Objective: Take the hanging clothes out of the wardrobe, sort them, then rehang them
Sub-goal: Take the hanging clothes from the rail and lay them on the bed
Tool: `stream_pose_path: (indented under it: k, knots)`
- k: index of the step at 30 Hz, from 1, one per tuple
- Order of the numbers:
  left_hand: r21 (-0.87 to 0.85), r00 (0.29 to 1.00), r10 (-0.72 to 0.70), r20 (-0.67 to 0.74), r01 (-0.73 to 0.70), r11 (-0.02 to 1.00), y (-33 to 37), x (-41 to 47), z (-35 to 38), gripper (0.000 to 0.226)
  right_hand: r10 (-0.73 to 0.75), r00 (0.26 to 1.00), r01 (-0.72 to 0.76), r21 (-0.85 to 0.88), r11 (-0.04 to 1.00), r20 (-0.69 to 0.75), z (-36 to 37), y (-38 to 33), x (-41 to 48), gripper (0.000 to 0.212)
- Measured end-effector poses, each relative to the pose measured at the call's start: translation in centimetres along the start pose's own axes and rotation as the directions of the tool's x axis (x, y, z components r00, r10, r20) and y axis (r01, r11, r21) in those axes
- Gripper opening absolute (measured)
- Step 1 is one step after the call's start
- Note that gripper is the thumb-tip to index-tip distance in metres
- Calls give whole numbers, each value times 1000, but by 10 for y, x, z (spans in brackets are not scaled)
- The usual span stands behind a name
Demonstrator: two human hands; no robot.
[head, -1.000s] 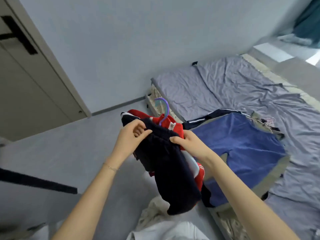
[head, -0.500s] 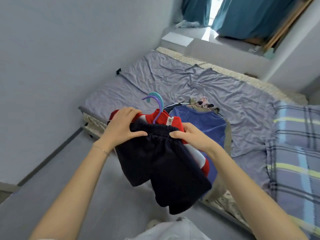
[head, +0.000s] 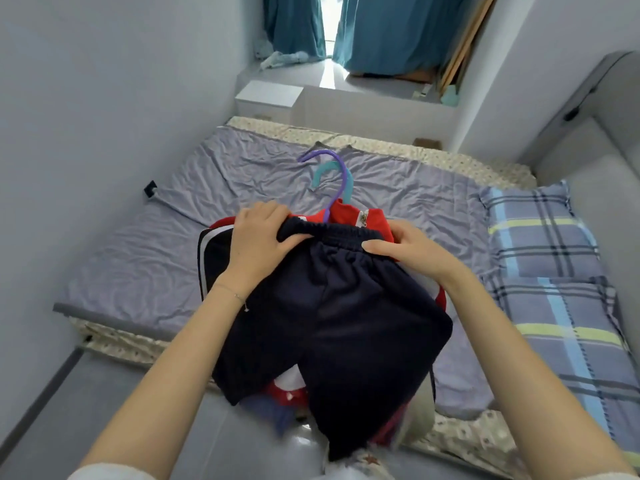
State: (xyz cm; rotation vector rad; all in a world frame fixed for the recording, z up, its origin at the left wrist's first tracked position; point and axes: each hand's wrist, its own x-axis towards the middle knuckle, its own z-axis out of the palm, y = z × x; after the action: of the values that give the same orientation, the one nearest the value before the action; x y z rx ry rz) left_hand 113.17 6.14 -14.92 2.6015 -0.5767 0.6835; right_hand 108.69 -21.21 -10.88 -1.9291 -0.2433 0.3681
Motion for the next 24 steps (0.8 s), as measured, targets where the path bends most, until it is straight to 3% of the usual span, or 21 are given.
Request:
stream_pose_path:
  k: [6,9,12,14,24]
  knots:
    - [-57,971,-150,185,163,985,-9,64,113,36,94,974,-104,-38,994,-206,-60,75,85,19]
    - [-74,931,-212,296,243,967,-15,85,168,37,140,950,-165,-71,984,-279,-76,118,126,31]
    - [-82,891,-231,391,284,955,-24,99,216,35,211,917,-258,-101,961,-338,-84,162,159,13]
    - [-63,868,-241,434,296,953,-31,107,246,36,256,888,-323,-123,938,-381,-86,190,177,19]
    - [-3,760,-299,577,368,930,-87,136,392,41,300,844,-425,-213,880,-446,-82,292,270,25]
